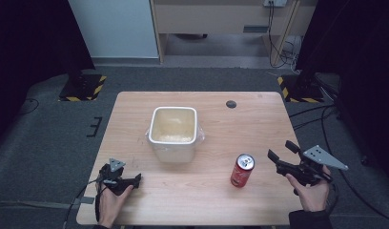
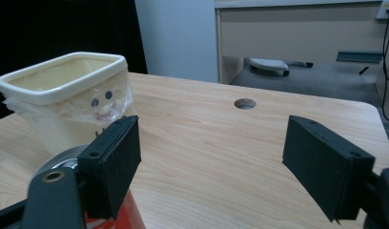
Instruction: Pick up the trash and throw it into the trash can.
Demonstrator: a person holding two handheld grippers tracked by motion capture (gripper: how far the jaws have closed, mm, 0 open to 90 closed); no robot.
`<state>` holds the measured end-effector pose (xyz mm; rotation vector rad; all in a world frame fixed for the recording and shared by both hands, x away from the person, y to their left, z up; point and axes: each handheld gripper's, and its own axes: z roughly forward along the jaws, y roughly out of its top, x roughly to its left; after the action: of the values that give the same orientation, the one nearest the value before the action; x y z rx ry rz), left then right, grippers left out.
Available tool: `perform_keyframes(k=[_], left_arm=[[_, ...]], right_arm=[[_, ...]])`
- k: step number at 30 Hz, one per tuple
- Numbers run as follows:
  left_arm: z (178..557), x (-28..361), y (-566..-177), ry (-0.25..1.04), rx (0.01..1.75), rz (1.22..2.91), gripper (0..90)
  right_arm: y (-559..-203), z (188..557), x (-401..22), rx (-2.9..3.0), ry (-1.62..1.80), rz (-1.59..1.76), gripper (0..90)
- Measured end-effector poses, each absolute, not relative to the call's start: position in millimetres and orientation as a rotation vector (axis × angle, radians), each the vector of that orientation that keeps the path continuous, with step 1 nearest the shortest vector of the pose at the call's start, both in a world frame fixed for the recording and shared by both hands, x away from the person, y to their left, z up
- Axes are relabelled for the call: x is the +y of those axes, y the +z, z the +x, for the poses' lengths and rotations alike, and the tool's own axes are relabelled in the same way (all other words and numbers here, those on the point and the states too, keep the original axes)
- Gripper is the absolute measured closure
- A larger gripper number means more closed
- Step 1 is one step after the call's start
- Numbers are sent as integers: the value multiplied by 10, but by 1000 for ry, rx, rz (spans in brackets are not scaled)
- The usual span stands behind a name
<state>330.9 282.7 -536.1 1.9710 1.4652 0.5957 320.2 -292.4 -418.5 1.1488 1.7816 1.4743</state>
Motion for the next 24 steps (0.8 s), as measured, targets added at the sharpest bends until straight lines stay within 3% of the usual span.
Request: perform_keyframes(k=[24], left_arm=[[3309,2826,-5361,595,1461,1973,0]], right_arm=[[-4023,3099,-2634,1833,1567,1101,172]])
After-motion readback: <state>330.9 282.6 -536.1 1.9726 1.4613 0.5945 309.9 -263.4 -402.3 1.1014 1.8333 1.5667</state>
